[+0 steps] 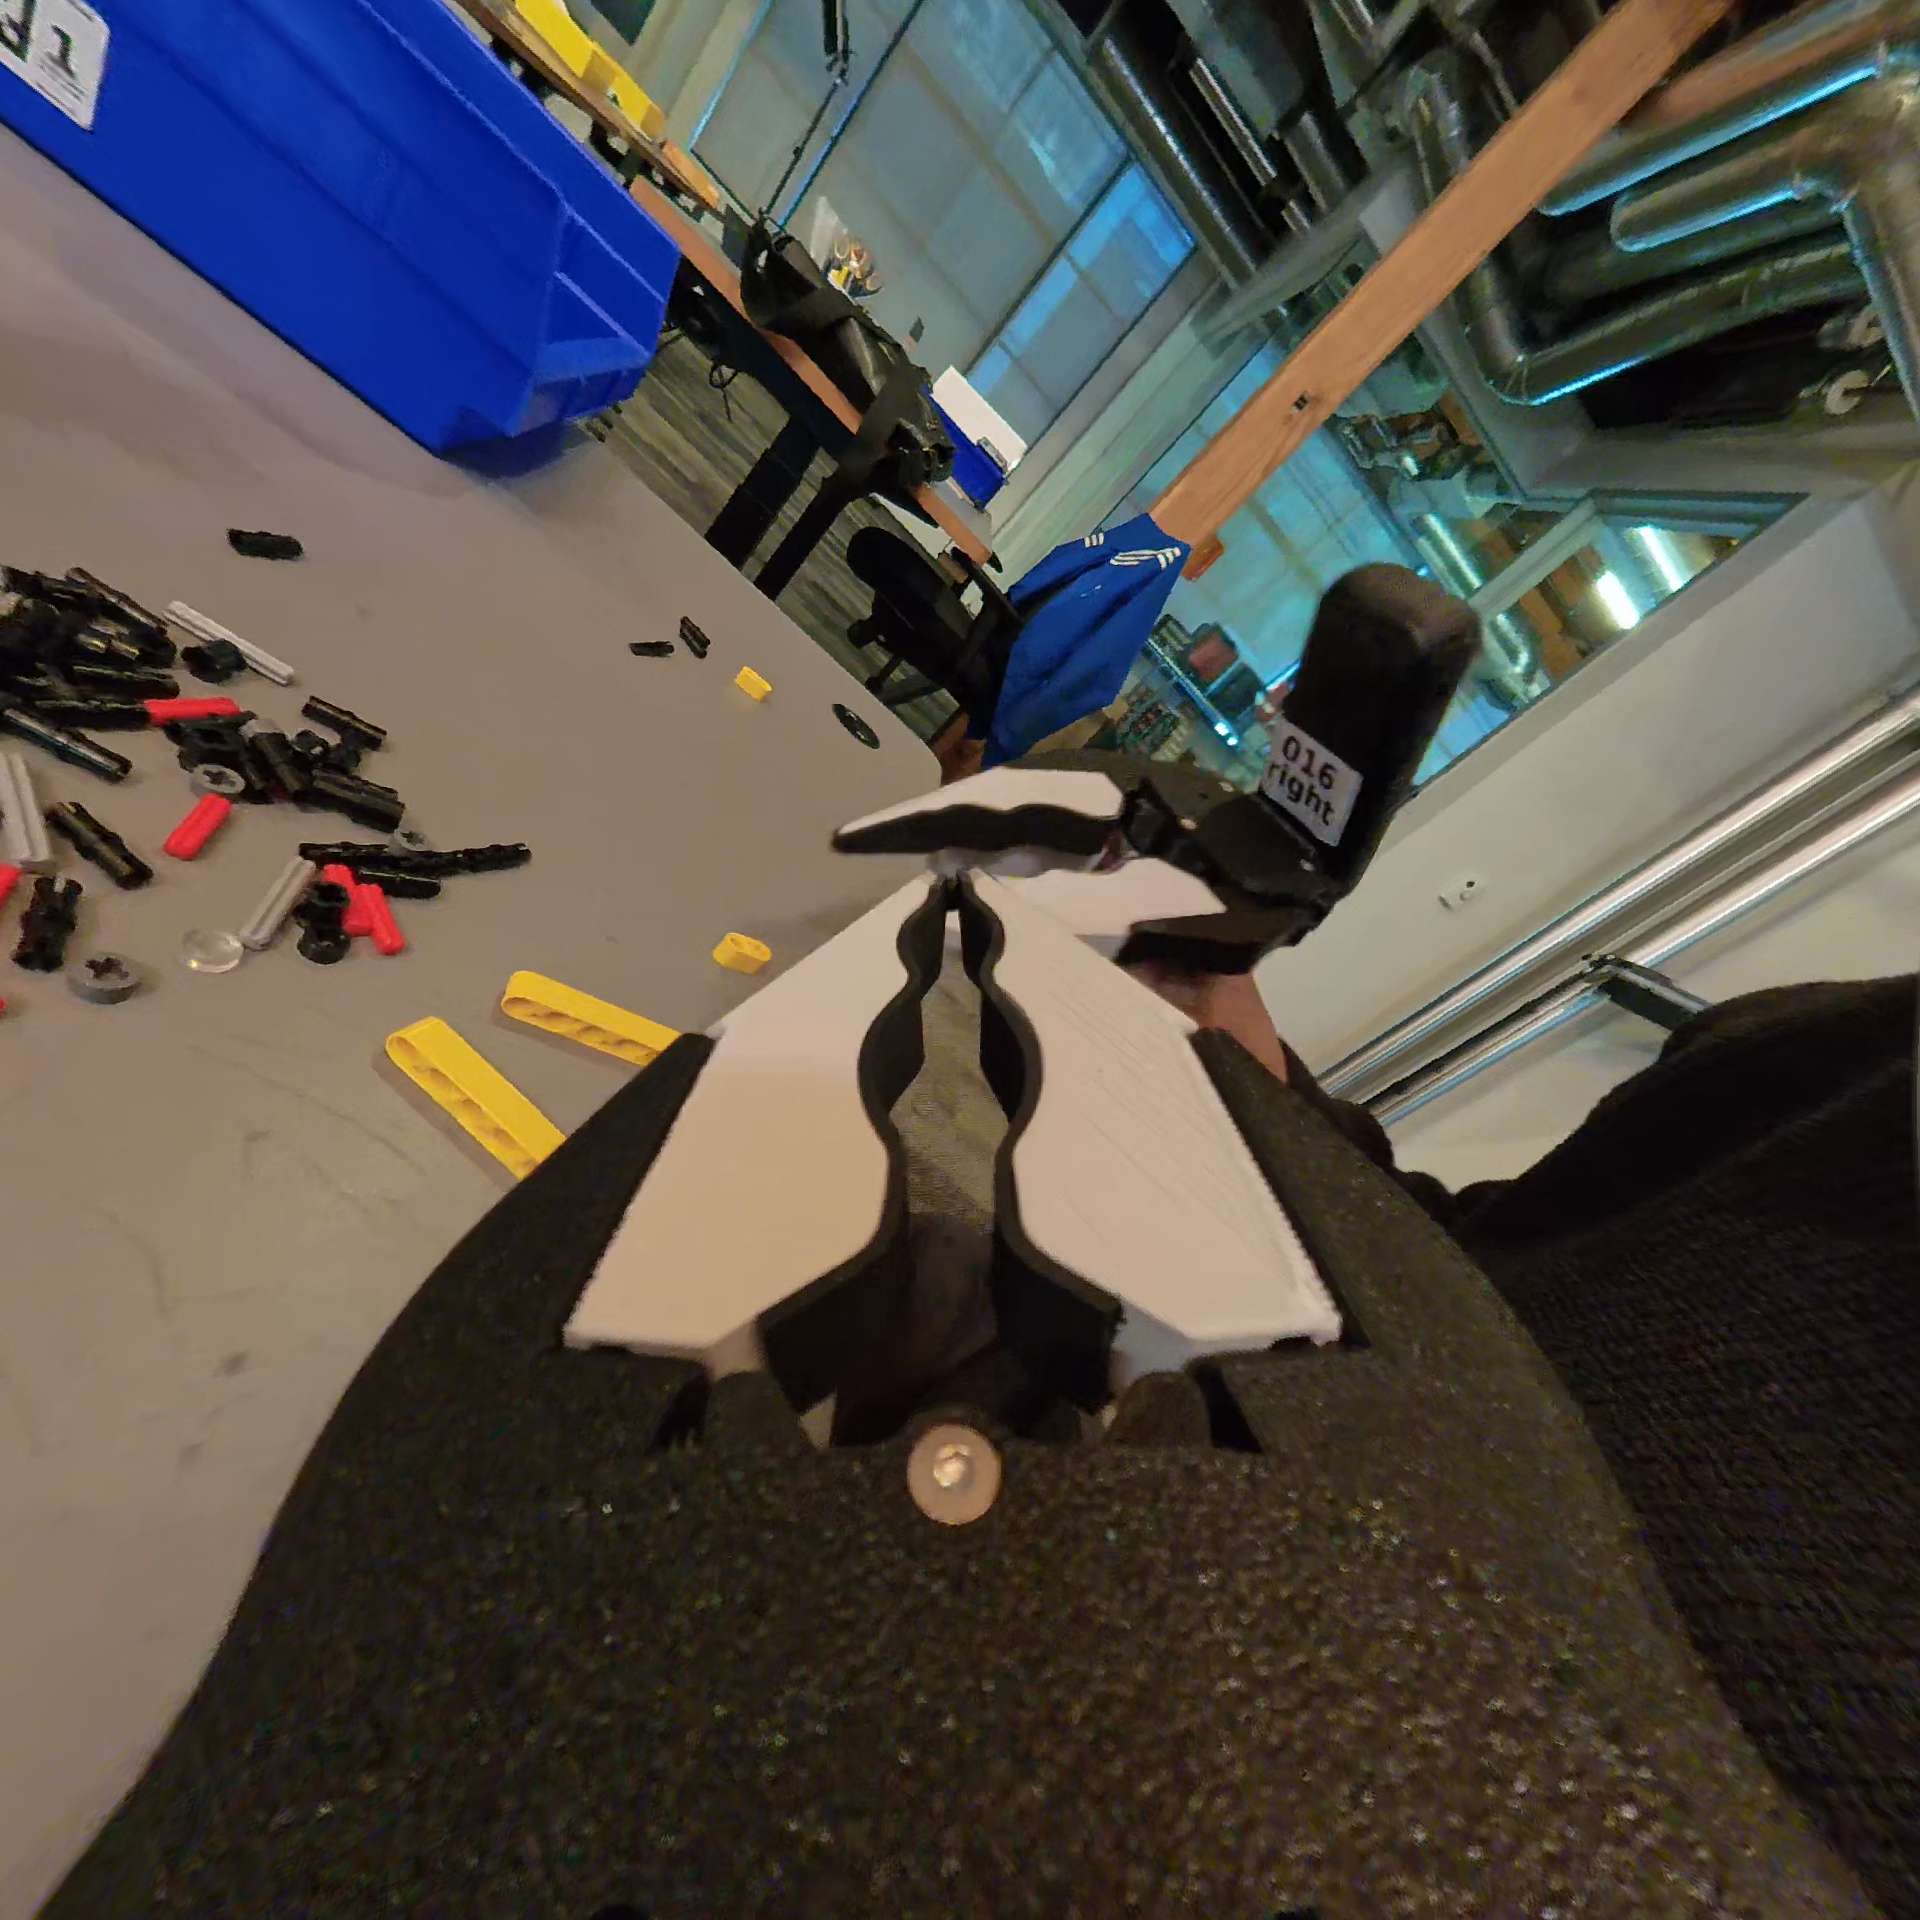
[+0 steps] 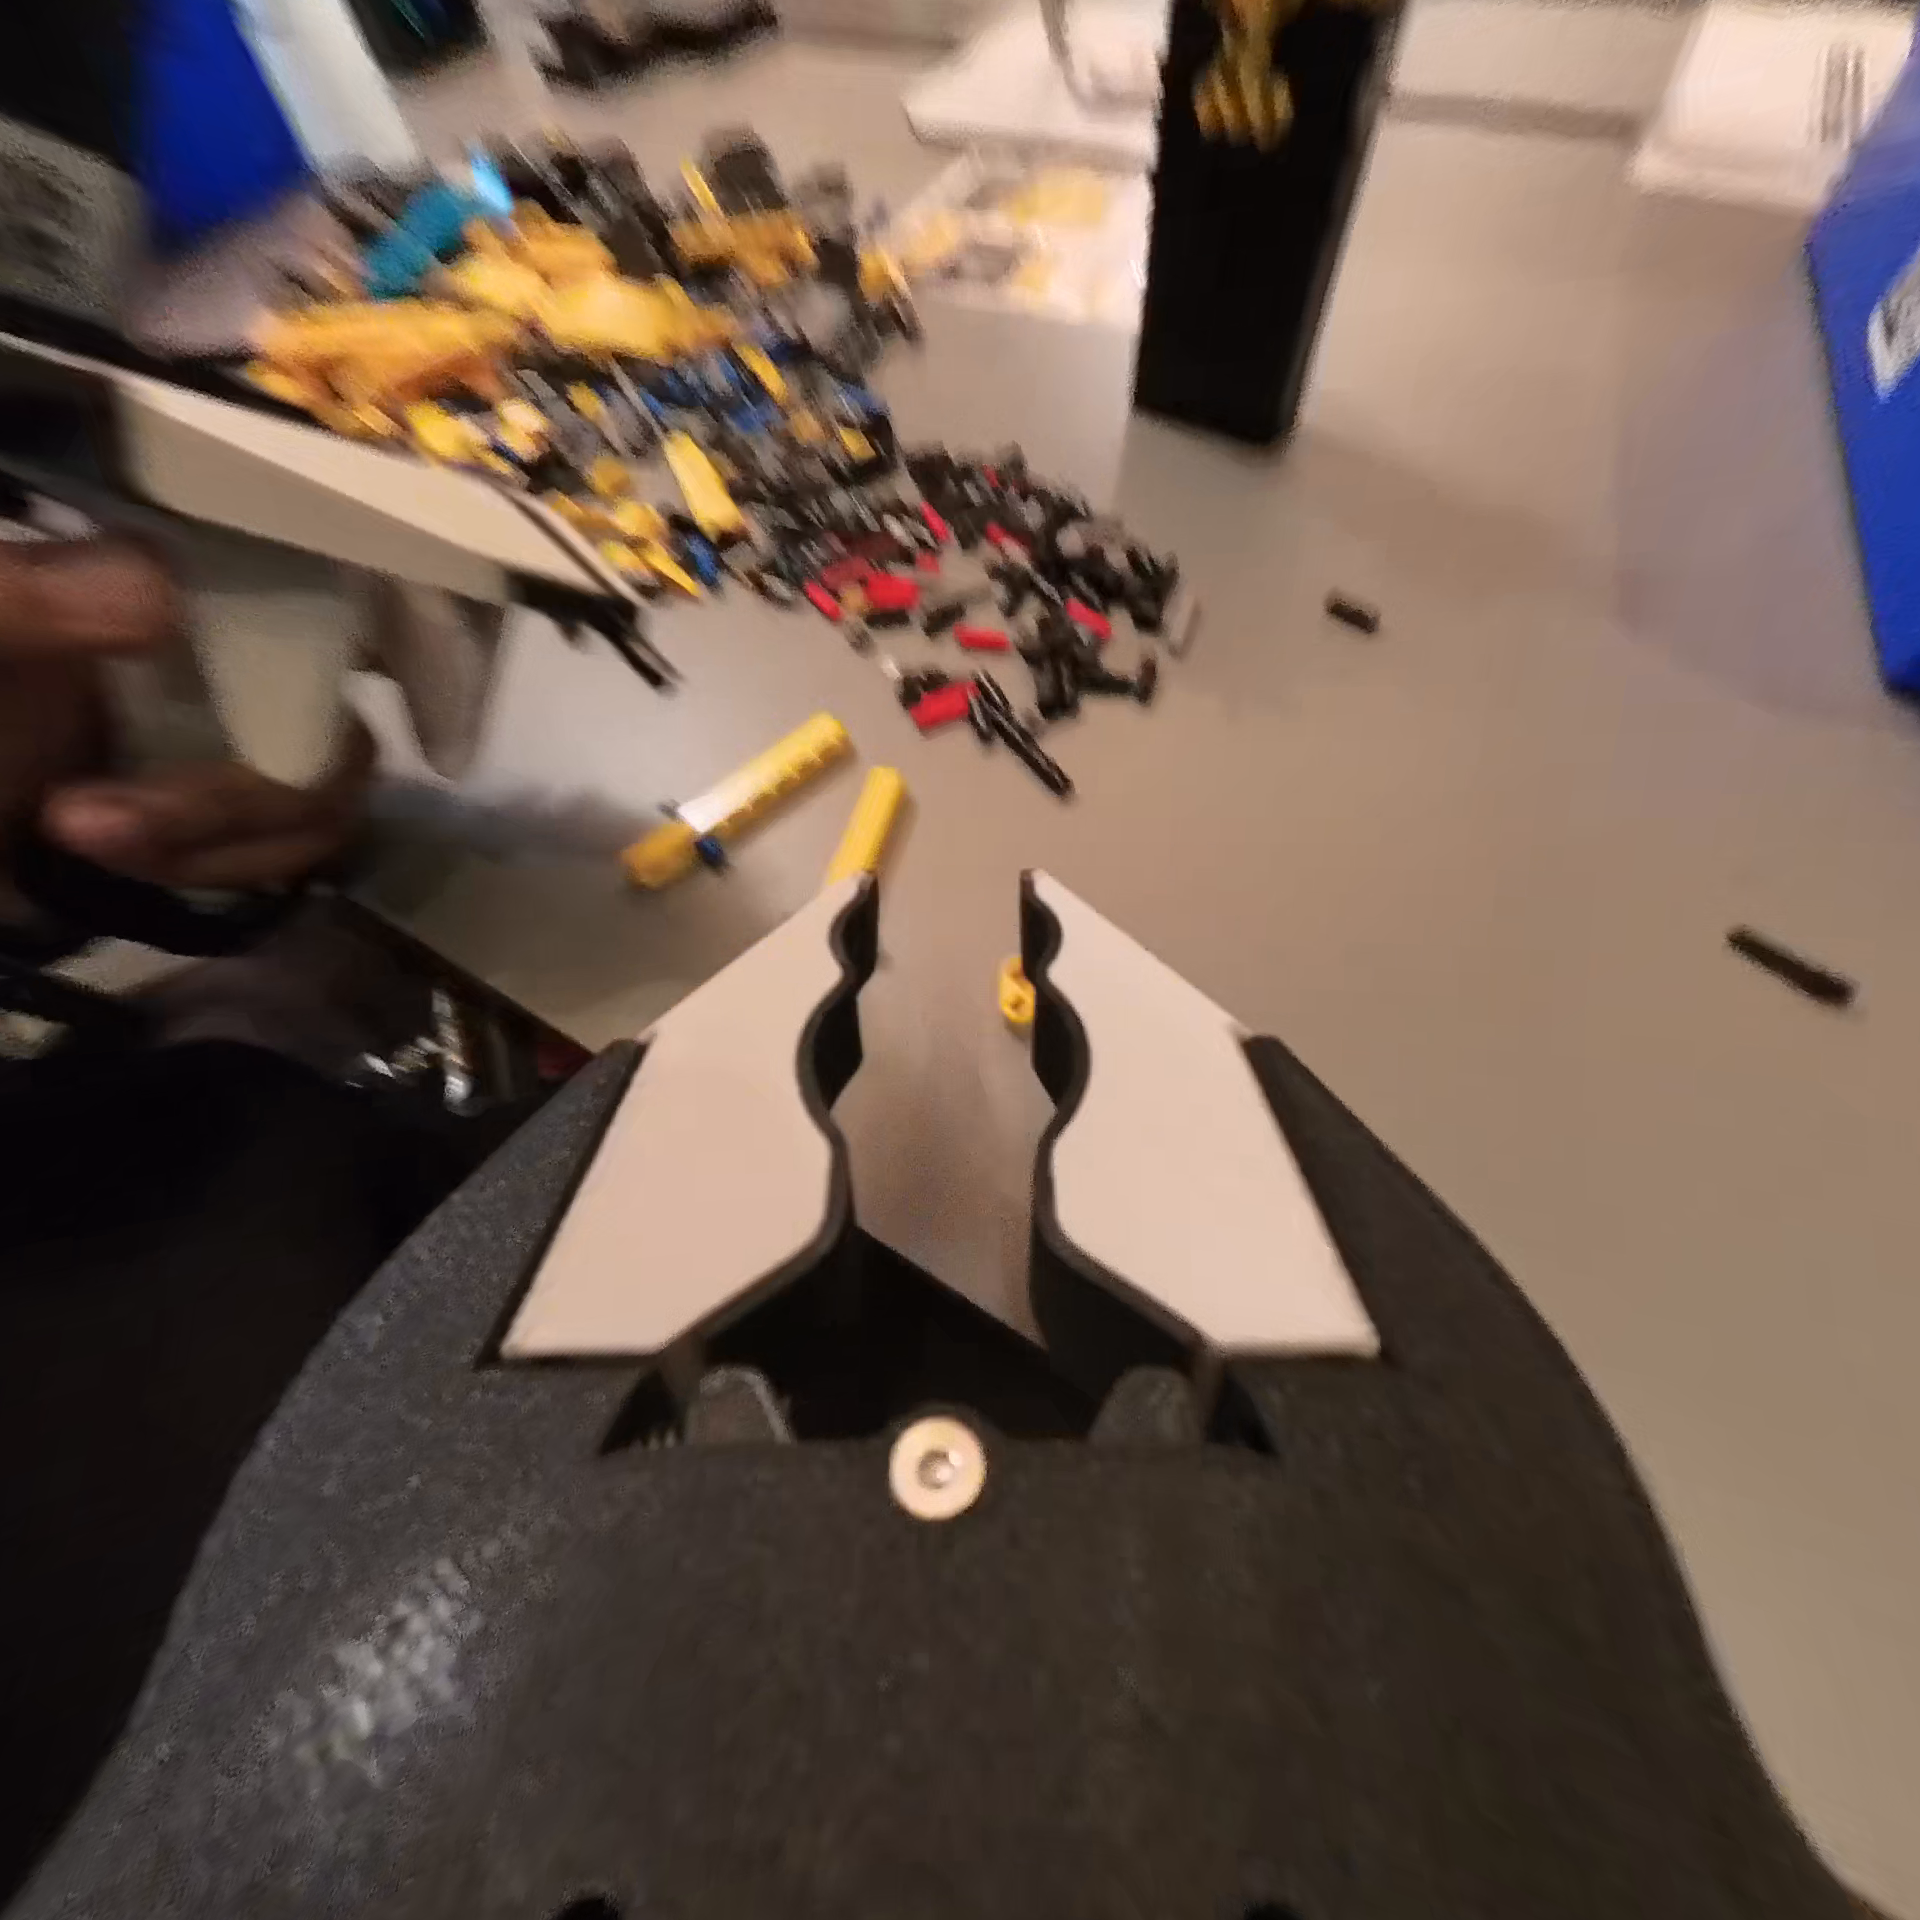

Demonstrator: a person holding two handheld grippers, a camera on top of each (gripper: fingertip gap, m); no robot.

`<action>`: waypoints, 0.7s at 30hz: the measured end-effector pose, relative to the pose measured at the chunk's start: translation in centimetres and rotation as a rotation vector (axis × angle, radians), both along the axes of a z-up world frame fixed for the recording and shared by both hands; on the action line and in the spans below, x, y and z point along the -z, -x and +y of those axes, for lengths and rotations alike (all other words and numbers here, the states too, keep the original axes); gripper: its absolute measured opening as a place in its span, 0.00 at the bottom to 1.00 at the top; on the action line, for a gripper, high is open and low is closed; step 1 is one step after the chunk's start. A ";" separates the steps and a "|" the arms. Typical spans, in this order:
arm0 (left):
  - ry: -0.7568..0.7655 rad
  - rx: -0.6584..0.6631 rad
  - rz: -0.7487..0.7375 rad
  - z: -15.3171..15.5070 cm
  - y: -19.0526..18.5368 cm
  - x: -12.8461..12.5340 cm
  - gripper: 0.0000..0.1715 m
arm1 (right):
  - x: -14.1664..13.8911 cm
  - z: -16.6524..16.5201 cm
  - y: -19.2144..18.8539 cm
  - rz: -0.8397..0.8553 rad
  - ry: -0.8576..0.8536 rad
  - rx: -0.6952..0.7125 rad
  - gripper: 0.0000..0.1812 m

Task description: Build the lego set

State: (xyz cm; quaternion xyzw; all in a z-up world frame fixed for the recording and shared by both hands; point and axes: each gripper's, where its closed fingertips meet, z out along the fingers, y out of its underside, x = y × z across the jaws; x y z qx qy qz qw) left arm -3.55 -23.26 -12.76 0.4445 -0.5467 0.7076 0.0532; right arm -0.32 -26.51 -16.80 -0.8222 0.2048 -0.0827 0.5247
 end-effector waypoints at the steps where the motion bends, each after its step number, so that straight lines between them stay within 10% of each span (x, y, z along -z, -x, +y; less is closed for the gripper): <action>1: 0.025 0.009 0.025 -0.1 0.0 0.0 0.01 | -1.5 0.3 0.7 -0.035 -0.071 -0.044 0.15; 10: 0.431 0.326 0.313 -1.5 2.1 -1.5 0.01 | -5.6 2.0 6.1 -0.220 -0.240 -0.372 0.12; 21: 0.477 0.414 0.351 -1.4 2.9 -1.7 0.01 | -5.6 2.0 6.6 -0.287 -0.172 -0.470 0.04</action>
